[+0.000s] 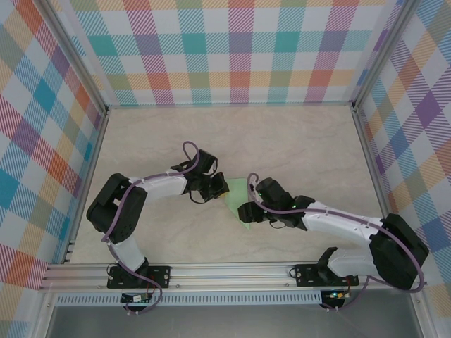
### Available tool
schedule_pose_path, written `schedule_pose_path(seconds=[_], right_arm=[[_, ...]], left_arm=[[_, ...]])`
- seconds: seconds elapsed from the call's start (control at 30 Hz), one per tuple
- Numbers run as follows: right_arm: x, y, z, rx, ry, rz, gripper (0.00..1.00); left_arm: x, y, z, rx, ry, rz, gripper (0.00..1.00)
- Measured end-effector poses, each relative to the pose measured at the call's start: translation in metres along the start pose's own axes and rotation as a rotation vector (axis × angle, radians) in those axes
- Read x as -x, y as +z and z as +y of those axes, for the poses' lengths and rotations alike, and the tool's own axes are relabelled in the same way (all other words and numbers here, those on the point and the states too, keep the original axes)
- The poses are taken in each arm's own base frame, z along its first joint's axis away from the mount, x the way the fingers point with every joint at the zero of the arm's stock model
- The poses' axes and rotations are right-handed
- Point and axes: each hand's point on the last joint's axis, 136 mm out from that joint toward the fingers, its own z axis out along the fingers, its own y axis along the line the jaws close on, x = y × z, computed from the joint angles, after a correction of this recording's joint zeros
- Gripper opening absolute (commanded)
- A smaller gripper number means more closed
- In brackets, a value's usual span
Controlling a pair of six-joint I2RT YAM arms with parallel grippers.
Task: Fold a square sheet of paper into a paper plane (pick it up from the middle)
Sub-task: Fold the wing for the fifth time at the center of the table.
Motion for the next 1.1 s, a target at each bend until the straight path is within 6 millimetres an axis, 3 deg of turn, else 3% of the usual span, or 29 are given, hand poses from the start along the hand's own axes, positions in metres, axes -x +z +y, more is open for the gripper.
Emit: schedule_pose_path(seconds=[0.27, 0.77, 1.1], right_arm=[[0.012, 0.001, -0.002, -0.159, -0.074, -0.023, 0.61], [0.002, -0.003, 0.015, -0.153, -0.228, -0.038, 0.61], [-0.015, 0.027, 0.023, -0.29, -0.398, 0.037, 0.56]], left_arm=[[0.0, -0.001, 0.0, 0.002, 0.003, -0.003, 0.0], [0.002, -0.002, 0.002, 0.004, -0.003, -0.003, 0.0], [0.001, -0.002, 0.002, 0.003, -0.006, 0.002, 0.0]])
